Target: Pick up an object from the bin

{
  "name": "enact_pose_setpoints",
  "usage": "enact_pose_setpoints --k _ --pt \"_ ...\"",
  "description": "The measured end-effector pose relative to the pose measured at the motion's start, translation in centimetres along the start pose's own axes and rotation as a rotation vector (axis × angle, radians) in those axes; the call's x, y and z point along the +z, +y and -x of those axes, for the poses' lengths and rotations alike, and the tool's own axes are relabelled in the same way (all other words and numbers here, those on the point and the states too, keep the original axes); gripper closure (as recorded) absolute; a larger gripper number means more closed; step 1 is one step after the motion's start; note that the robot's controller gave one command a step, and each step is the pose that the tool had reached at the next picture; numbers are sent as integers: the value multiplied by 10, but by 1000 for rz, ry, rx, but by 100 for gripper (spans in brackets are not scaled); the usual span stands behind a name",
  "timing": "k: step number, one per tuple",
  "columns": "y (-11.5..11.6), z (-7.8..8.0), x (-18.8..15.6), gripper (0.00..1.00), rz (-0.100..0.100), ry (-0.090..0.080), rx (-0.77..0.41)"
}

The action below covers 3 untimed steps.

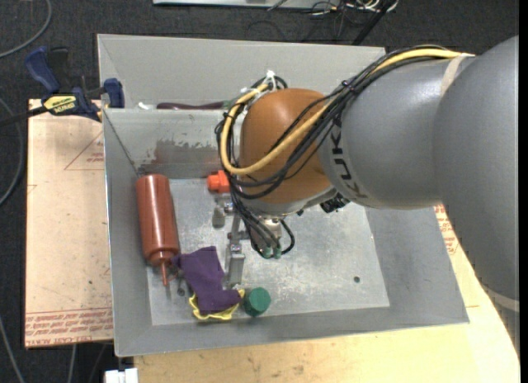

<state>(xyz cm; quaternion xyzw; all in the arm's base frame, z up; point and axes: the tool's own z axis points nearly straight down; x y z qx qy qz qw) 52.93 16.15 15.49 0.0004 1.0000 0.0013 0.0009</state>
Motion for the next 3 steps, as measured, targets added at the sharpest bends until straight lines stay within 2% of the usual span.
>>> enact_pose_setpoints --k 1,2,3 --pt "13 -31 81 100 4 -20 -388" --pt "13 -30 81 100 4 -20 -388" --pt "22 -20 -119 100 5 -26 -398"
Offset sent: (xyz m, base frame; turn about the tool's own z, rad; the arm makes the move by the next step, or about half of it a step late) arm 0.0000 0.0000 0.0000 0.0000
